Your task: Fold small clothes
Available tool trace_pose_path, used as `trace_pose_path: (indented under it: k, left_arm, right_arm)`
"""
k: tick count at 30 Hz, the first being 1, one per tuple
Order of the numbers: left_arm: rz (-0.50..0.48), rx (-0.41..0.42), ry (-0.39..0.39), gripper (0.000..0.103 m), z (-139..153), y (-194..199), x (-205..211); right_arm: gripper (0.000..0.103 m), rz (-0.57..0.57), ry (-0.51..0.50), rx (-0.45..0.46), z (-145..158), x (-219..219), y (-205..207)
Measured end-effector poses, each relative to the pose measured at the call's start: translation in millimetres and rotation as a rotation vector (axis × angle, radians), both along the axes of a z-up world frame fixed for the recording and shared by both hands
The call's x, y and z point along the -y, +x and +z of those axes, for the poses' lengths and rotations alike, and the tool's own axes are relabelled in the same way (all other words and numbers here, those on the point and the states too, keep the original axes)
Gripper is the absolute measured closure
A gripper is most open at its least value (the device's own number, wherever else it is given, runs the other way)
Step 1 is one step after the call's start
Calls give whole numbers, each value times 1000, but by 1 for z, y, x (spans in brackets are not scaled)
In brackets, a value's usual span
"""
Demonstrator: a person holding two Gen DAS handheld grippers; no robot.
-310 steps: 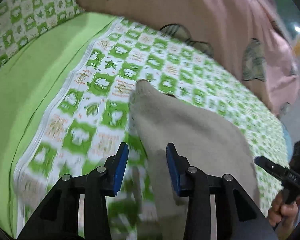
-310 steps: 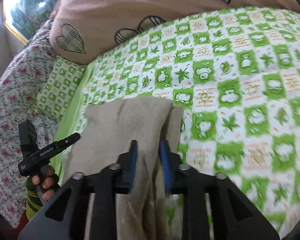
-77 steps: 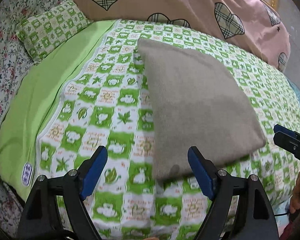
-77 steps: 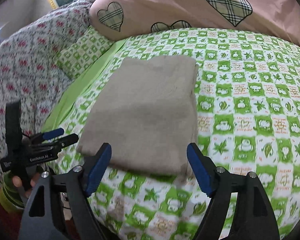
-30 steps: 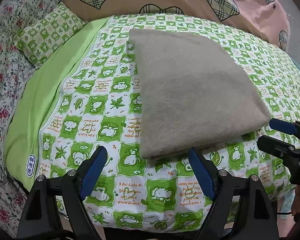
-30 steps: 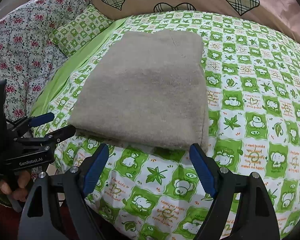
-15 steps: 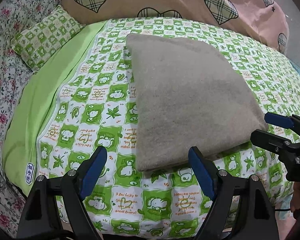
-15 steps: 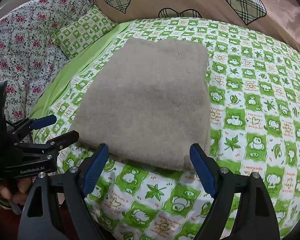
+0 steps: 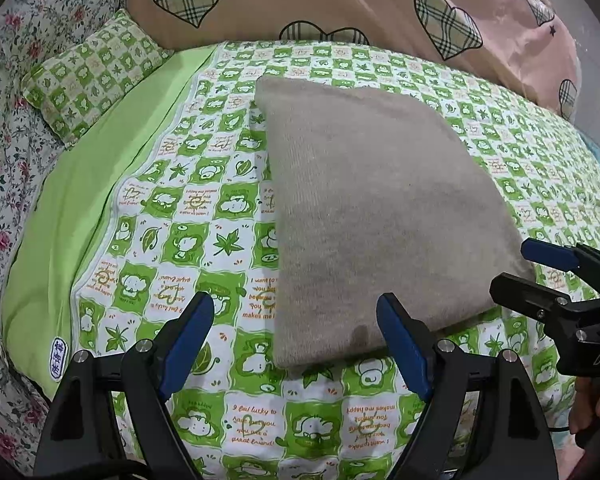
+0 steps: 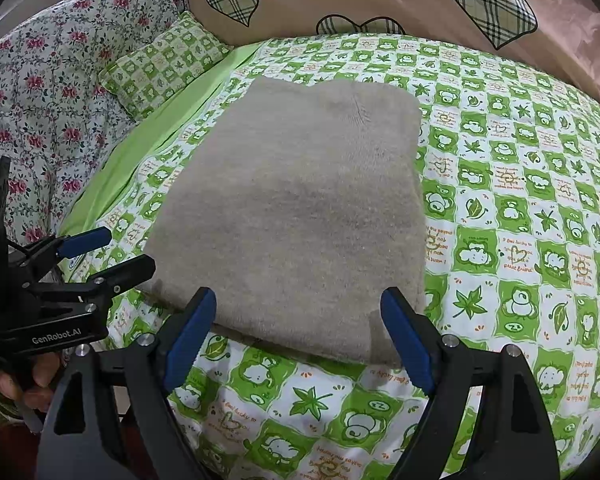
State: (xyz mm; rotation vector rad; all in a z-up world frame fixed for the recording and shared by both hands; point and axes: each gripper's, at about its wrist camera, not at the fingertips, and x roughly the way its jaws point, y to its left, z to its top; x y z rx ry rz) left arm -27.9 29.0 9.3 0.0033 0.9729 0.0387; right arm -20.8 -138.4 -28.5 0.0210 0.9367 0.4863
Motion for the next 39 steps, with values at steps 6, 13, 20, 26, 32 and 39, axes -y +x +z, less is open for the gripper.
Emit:
trace_pose_path:
  k: [6,13,20,26,32,39]
  left_arm:
    - [-1,3,-4,19,1,2,0]
    - [-4,3,-4,19,2,3,1]
    - [-13,10,-6,19,5,5,3]
    - [-20,7,-6,19,4,6,4]
    - [-21,7,-6,19,5,6,4]
    - [-22,6,-7,19,5,7,4]
  right_arm:
    - [18,0,3,-1,1,0,2]
    - [18,-4,10,-2,3,1,5]
    - [18,-13,16,0,3,1,5]
    - [18,-22,24,-3,3,4,5]
    - [18,-33,33,-3,4,5,5]
    - [18,-32,34,-2,5,4,5]
